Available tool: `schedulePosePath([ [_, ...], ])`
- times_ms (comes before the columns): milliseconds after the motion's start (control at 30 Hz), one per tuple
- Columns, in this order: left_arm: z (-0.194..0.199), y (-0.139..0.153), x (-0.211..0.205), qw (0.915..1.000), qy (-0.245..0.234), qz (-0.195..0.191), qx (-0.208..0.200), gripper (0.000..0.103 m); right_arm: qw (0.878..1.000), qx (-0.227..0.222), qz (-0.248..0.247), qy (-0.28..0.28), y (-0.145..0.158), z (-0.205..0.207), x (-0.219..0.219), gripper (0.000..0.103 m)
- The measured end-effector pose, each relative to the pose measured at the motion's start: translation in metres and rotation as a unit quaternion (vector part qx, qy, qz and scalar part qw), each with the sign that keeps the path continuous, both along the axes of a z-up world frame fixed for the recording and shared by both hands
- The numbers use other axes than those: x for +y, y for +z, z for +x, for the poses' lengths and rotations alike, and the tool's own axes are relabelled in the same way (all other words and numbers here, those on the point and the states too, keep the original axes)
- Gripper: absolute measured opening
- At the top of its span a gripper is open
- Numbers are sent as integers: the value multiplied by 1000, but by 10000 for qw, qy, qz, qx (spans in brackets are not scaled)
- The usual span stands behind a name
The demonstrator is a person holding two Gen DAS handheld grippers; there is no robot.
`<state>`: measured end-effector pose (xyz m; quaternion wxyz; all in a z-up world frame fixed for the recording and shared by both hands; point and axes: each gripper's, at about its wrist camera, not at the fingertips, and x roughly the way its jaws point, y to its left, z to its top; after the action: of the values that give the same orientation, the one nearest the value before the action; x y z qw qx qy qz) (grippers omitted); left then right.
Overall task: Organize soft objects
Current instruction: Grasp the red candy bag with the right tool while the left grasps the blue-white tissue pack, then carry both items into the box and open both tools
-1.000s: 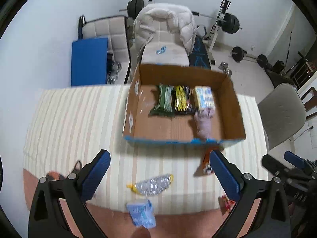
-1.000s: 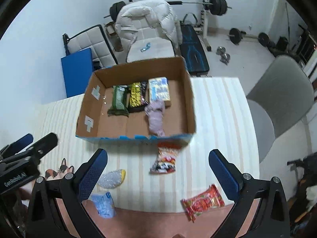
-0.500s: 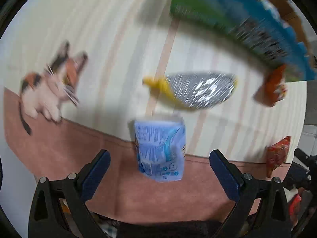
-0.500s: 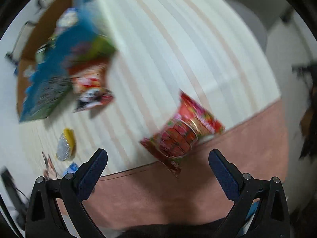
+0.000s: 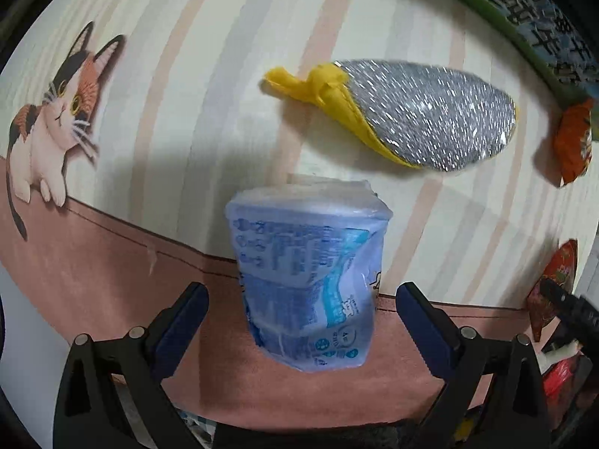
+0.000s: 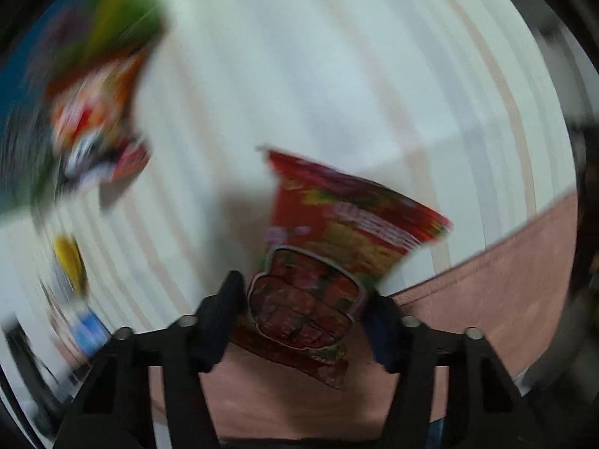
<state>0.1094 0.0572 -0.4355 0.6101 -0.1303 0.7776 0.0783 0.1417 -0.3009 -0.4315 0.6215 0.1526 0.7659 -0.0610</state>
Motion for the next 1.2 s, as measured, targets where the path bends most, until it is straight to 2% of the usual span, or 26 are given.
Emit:
schedulePosePath([
  [100,0,-7,-12,9999,-136,21,27,102,9935,-26,-103,1137,3,-5,31,53],
  [167,0,-10,-19,9997,-227,24,21,102,9864,8,-222,1627,3,-12,44,53],
  [200,0,-12,-24,9996,-281,39,32,99,9843,7,-250,1746,4,-13,47,54],
  [233,-1,-14,-29,9994,-341,51,39,95,9835,-27,-272,1787,5,-15,49,54],
  [300,1,-18,-39,9989,-454,86,77,84,9838,-77,-303,1767,9,-15,53,68],
  [367,2,-16,-46,9984,-547,131,-4,77,9861,-110,-253,1639,9,-14,55,70],
  [467,0,-10,-60,9975,-674,166,-96,56,9889,-33,-239,1468,6,-12,51,70],
  [533,-3,-9,-65,9970,-733,193,-123,50,9897,5,-290,1402,-1,-9,52,70],
  [567,-3,-9,-67,9971,-726,189,-133,47,9896,3,-328,1403,-4,-12,50,69],
  [633,-5,-4,-65,9973,-694,182,-163,44,9879,-22,-533,1459,-7,-12,53,53],
  [733,-6,6,-62,9980,-602,34,-202,42,9863,-89,-552,1554,-10,-15,60,49],
  [833,-14,29,-61,9975,-541,-226,-384,42,9873,-94,-336,1551,-2,-25,66,48],
  [933,-14,66,-73,9945,-607,-457,-726,42,9875,-229,79,1556,21,-29,73,48],
  [1133,21,154,-92,9798,-730,-866,-1650,42,9775,-965,675,1750,102,-13,95,48],
  [1200,40,180,-89,9743,-762,-995,-1874,42,9738,-1193,819,1752,132,9,104,48],
])
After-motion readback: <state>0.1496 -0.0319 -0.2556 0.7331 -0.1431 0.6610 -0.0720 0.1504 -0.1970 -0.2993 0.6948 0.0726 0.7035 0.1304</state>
